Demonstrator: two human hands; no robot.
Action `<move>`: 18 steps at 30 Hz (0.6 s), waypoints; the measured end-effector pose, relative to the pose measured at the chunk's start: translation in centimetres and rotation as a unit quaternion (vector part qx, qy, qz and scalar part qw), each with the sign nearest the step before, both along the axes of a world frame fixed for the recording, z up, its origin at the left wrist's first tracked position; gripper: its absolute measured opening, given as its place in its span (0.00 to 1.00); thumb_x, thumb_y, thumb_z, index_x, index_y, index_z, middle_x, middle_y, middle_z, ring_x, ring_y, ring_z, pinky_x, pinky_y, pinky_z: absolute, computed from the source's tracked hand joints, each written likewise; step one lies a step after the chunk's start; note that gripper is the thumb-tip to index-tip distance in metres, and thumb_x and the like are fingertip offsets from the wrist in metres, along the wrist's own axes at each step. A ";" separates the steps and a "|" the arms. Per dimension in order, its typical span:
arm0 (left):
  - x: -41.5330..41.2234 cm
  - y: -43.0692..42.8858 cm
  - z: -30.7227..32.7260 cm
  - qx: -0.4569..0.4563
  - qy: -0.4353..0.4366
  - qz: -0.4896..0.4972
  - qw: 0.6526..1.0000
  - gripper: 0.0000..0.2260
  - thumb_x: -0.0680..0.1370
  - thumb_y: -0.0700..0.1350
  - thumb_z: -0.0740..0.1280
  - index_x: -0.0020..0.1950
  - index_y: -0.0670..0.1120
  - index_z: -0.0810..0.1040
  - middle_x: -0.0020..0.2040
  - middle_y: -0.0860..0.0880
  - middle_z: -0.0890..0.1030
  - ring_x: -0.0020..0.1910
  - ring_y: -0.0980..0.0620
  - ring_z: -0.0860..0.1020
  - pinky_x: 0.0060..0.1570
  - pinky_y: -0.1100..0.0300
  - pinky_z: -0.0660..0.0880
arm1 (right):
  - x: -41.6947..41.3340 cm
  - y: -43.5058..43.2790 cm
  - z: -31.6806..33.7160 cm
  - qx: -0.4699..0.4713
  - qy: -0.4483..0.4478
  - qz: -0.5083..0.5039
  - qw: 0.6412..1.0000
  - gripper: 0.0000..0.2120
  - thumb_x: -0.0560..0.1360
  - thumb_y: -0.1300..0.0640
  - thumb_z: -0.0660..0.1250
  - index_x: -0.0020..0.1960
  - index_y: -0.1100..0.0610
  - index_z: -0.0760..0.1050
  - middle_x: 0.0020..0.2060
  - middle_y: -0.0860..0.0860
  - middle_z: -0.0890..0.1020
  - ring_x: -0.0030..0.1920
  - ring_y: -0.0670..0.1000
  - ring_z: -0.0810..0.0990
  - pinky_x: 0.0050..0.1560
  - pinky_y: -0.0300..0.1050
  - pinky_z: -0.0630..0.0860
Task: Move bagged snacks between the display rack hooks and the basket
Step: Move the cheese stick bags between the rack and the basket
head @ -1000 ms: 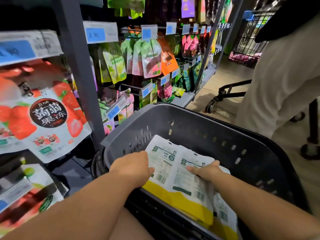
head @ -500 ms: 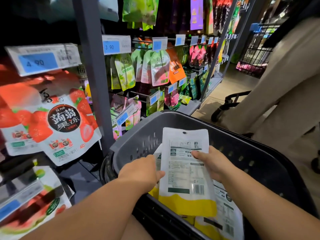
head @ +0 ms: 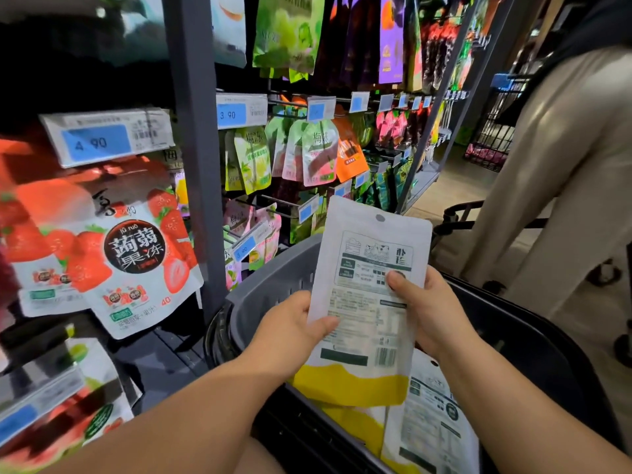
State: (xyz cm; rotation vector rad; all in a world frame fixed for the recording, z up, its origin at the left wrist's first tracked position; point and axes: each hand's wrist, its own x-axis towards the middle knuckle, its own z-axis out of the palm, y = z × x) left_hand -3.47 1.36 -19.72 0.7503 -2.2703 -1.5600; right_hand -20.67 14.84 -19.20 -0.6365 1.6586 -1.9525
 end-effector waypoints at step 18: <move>-0.8 1.3 0.9 0.133 0.162 0.084 0.974 0.08 0.81 0.41 0.65 0.56 0.50 0.81 0.50 0.54 0.86 0.49 0.53 0.84 0.57 0.47 0.78 | 5.1 -1.7 -0.6 0.191 0.301 -0.040 0.933 0.15 0.75 0.43 0.67 0.61 0.38 0.70 0.58 0.41 0.73 0.58 0.37 0.73 0.56 0.35 0.71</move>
